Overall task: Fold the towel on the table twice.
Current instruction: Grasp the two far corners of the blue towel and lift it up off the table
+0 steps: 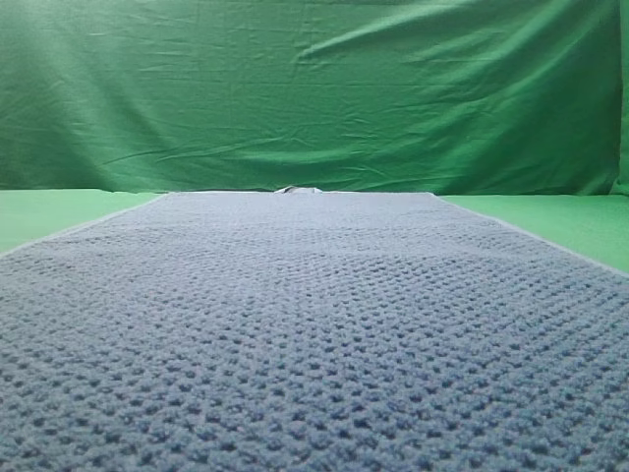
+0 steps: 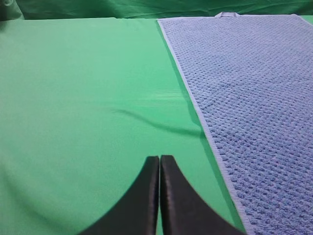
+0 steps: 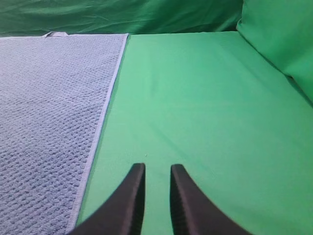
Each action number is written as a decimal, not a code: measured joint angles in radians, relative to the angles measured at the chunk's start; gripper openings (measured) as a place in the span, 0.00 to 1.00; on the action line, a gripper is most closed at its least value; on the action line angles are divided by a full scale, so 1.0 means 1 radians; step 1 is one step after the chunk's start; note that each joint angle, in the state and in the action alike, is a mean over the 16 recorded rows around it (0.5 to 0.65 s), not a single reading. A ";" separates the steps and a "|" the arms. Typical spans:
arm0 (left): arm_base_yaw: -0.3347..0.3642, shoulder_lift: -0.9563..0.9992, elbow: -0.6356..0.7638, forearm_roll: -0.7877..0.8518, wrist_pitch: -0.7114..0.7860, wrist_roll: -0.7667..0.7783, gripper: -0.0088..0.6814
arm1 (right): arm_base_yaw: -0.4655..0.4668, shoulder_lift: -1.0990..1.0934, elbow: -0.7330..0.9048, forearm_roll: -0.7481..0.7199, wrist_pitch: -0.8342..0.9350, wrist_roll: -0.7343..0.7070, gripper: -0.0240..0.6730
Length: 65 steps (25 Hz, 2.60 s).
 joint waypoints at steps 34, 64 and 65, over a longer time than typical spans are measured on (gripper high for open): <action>0.000 0.000 -0.001 -0.177 -0.369 -0.007 0.01 | 0.000 0.000 0.002 0.216 -0.262 0.008 0.18; 0.000 0.365 -0.496 -0.252 -0.051 0.011 0.01 | 0.000 0.499 -0.521 0.312 -0.078 -0.187 0.18; 0.000 0.385 -0.514 -0.252 -0.030 0.017 0.01 | 0.000 0.517 -0.540 0.314 -0.063 -0.198 0.18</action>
